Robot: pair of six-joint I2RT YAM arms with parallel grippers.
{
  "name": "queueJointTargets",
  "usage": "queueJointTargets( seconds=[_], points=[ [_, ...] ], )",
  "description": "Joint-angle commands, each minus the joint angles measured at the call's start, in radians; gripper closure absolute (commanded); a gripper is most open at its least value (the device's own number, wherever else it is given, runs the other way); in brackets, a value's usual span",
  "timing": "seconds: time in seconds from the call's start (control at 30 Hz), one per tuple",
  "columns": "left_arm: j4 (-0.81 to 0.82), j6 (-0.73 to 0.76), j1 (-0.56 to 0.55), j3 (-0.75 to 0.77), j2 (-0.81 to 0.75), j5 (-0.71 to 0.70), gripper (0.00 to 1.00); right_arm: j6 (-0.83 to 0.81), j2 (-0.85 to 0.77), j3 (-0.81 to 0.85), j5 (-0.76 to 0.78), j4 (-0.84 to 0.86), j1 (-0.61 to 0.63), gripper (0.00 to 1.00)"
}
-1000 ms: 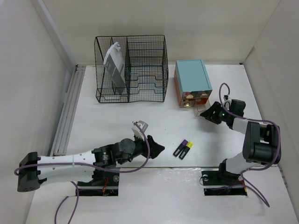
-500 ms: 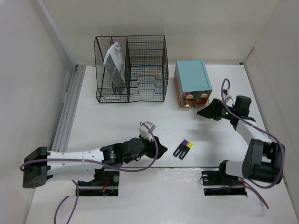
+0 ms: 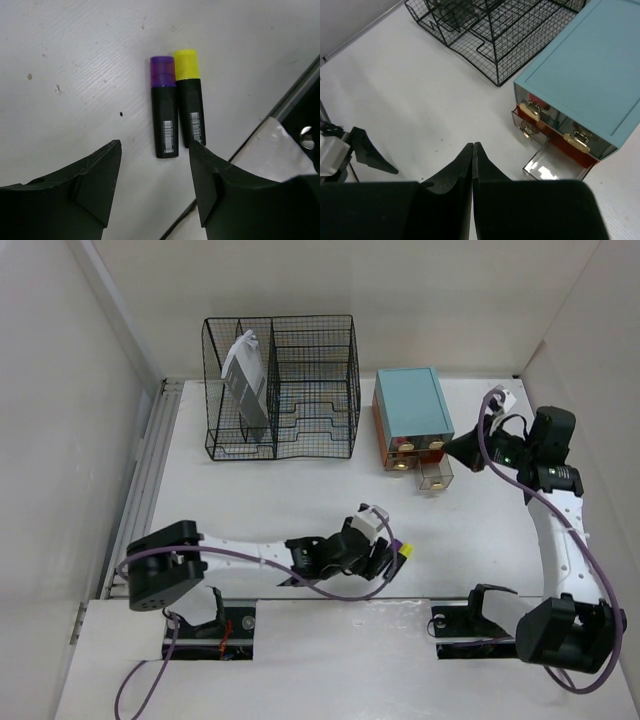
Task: Organize the desk
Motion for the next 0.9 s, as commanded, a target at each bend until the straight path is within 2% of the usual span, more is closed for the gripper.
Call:
queueJointTargets(
  seconds=[0.0,0.17,0.5,0.87],
  points=[
    [0.013,0.071,-0.005,0.09,0.069,-0.038,0.47,-0.126,-0.036,0.019,-0.003,-0.122,0.006,0.93],
    [-0.017,0.083,-0.005,0.17,0.184,-0.038,0.49,-0.126,-0.07,0.019,0.01,-0.113,0.006,0.93],
    [-0.068,0.114,-0.005,0.264,0.3,-0.028,0.51,-0.126,-0.079,0.029,-0.02,-0.131,-0.015,0.93],
    [-0.1,0.144,-0.005,0.367,0.402,-0.038,0.57,-0.135,-0.088,0.029,-0.031,-0.142,-0.015,0.93]
  ],
)
